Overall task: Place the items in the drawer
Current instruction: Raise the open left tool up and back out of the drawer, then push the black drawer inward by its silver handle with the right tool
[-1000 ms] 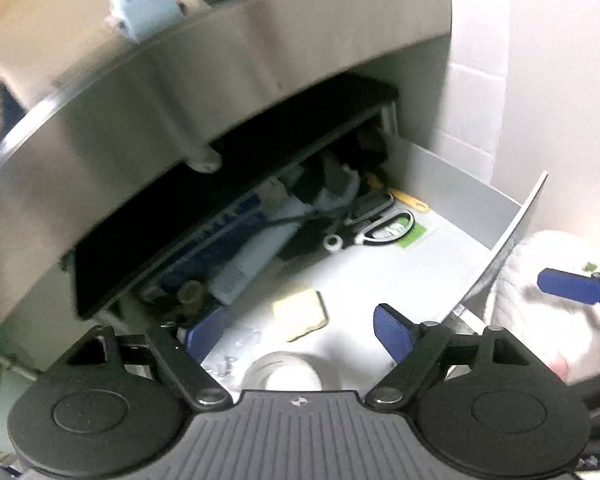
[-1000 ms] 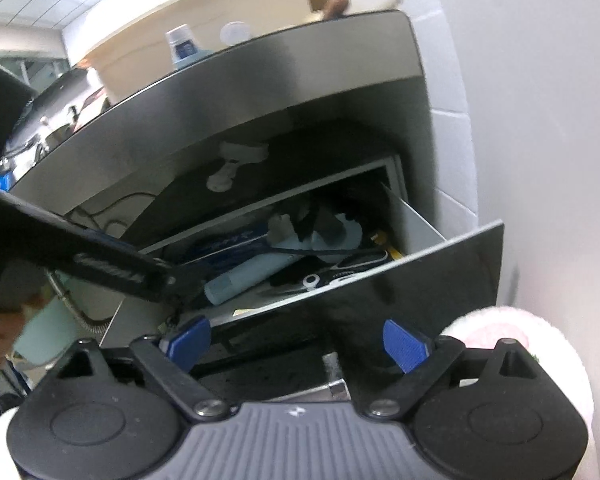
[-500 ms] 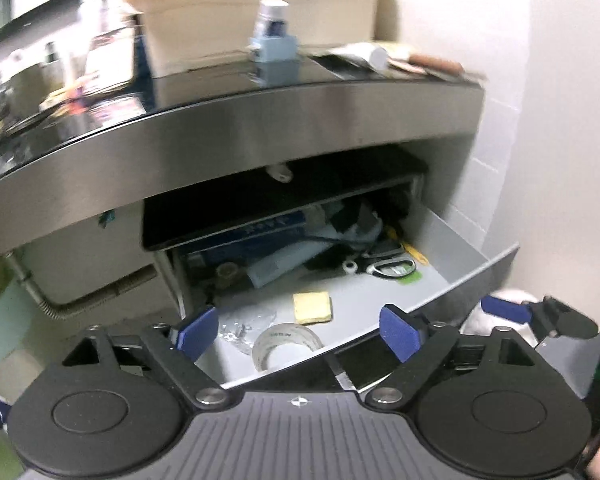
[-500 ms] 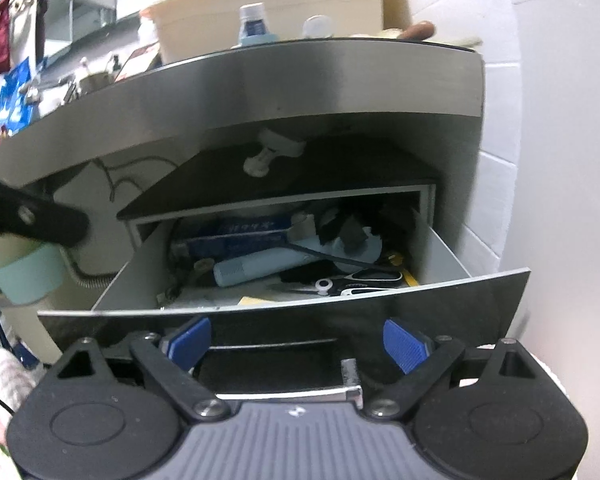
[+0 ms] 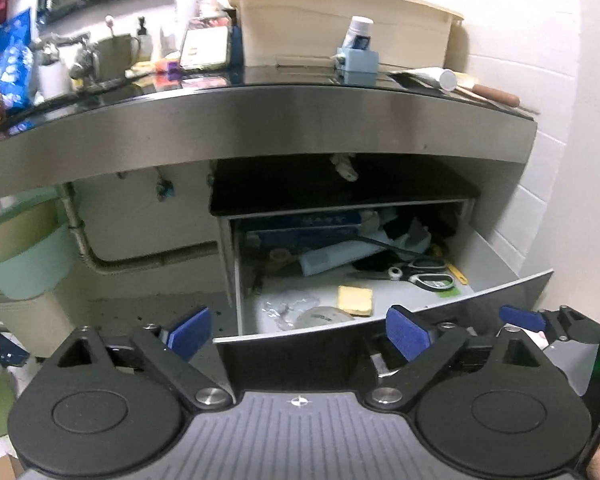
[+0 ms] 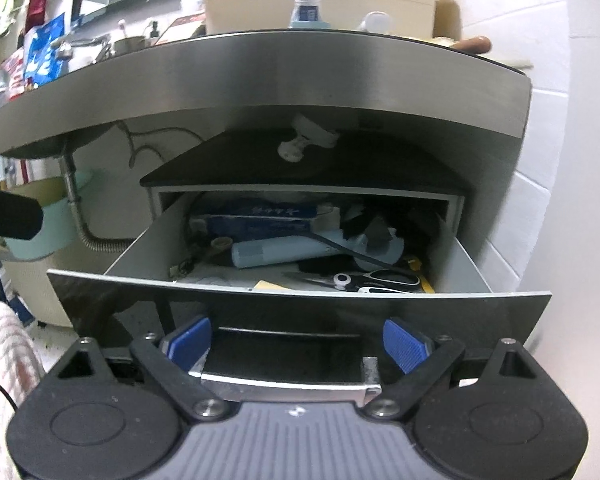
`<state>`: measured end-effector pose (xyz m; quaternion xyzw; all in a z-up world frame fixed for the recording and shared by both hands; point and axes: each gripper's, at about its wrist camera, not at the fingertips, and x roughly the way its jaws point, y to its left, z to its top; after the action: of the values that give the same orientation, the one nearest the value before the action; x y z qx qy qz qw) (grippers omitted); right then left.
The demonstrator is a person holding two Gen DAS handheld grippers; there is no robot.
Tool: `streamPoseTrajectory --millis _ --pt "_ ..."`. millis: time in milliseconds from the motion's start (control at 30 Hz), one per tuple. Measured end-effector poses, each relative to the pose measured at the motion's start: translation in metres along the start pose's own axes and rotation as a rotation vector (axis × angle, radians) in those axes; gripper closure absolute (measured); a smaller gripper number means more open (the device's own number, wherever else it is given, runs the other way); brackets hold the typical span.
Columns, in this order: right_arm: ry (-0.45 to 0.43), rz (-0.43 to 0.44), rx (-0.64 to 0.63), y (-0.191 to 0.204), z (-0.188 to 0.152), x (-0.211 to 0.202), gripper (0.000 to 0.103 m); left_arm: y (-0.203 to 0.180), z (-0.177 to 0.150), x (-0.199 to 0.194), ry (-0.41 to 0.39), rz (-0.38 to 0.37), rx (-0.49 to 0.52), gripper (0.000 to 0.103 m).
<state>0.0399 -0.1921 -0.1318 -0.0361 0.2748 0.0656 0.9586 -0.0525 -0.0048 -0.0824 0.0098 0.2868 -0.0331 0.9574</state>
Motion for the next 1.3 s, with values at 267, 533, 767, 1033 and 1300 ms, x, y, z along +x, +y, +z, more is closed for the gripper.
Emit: streamPoseTrajectory --millis 267,533,767,1033,1300 --pt "0.072 -0.008 -0.039 0.008 0.001 0.015 0.02 0.006 -0.01 -0.012 -0.035 -0.035 -0.026 0.008" --pt "0.155 0.007 -0.019 0.01 -0.001 0.039 0.031 0.003 -0.014 -0.016 -0.063 -0.066 -0.006 0.008" --pt "0.219 0.0 0.015 0.012 -0.006 0.064 0.031 0.0 -0.015 -0.018 -0.073 -0.084 0.014 0.008" --pt "0.233 -0.013 0.04 0.011 -0.007 0.074 0.029 -0.004 -0.016 -0.018 -0.066 -0.097 0.035 0.008" --pt "0.236 -0.018 0.034 0.015 -0.005 0.077 0.022 -0.006 -0.017 -0.018 -0.057 -0.104 0.04 0.008"
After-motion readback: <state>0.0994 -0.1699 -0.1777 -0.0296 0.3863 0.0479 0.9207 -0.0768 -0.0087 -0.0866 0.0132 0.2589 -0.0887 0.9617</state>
